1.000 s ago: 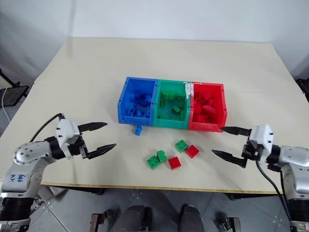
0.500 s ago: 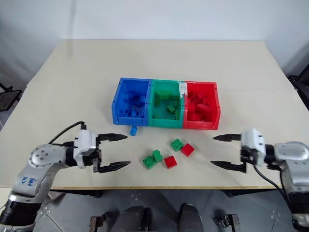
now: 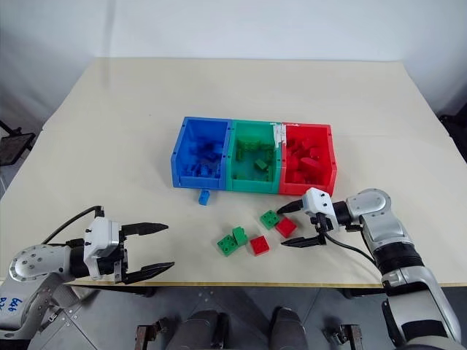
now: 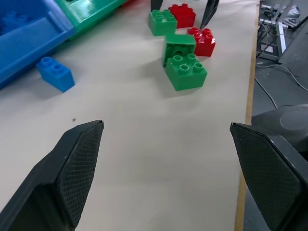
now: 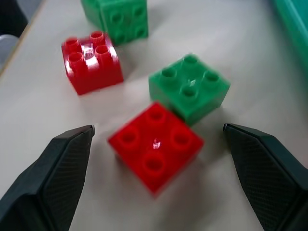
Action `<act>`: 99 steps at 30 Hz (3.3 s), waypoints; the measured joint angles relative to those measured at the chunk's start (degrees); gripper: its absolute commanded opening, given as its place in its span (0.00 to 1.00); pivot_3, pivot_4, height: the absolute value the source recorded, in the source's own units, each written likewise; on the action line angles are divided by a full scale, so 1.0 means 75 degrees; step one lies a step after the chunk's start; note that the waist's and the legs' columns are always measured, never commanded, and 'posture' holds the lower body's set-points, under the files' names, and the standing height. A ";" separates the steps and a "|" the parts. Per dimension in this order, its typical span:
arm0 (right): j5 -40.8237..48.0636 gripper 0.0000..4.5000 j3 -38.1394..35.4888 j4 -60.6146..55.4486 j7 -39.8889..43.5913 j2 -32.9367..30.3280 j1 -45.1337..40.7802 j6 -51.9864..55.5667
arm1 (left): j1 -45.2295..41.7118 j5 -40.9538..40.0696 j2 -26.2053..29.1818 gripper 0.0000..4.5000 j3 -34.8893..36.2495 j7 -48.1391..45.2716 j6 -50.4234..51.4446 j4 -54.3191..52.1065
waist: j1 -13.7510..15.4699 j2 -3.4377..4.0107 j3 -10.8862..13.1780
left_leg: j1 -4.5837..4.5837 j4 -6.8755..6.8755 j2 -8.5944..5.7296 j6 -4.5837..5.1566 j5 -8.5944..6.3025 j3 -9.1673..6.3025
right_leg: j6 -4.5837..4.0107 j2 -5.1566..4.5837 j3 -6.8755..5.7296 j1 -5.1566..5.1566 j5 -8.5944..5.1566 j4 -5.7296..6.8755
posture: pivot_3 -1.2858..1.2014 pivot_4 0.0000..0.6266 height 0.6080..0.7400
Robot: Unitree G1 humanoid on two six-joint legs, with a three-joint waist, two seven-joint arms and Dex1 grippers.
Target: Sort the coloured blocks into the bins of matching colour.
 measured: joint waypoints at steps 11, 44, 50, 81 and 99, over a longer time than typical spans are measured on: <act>0.0577 0.46 0.0444 0.0520 0.0055 -0.0549 -0.0016 -0.0815 | -0.0224 -0.0005 -0.0178 1.00 -0.0122 0.0167 -0.0003 -0.0196 | 0.0022 0.0000 0.0000 | 0.0001 0.0002 0.0001 -0.0001 0.0000 0.0000 | -0.0001 0.0002 -0.0003 0.0004 -0.0001 -0.0002 | 0.52 0.24 1.00; 0.1354 0.99 -0.3413 -0.0558 -0.1743 -0.0866 0.0318 0.1514 | -0.2466 0.0024 -0.0826 1.00 -0.1062 0.0631 0.0416 0.0503 | 0.0188 0.0005 0.0003 | -0.0028 0.0007 0.0011 -0.0003 -0.0004 0.0011 | -0.0007 0.0022 -0.0012 -0.0012 -0.0004 0.0000 | 0.52 0.24 1.00; 0.1473 0.99 -0.3948 -0.1226 -0.0811 -0.1906 0.2404 0.1521 | -0.2868 0.0171 -0.0931 1.00 -0.1464 0.0334 0.0214 0.1193 | 0.0219 0.0005 0.0003 | -0.0015 0.0010 0.0016 -0.0002 -0.0003 0.0023 | -0.0004 0.0026 -0.0007 0.0000 -0.0002 -0.0003 | 0.52 0.24 1.00; -0.0451 0.99 -0.0372 -0.1391 -0.1222 0.1046 0.0409 0.1447 | 0.0278 0.0007 -0.0489 1.00 0.0424 0.0511 -0.0365 0.0232 | -0.0002 0.0007 0.0003 | 0.0001 0.0008 0.0049 -0.0032 -0.0017 0.0018 | -0.0021 0.0052 0.0021 -0.0016 -0.0010 0.0009 | 0.52 0.24 1.00; 0.0831 0.47 -0.1207 -0.2120 -0.0981 0.1041 0.0174 0.2497 | 0.0167 -0.0234 -0.0854 1.00 0.0432 0.1044 -0.0185 -0.0181 | 0.0003 0.0008 0.0004 | 0.0001 0.0008 0.0057 -0.0033 -0.0018 0.0020 | -0.0022 0.0059 0.0024 -0.0016 -0.0011 0.0008 | 0.52 0.24 1.00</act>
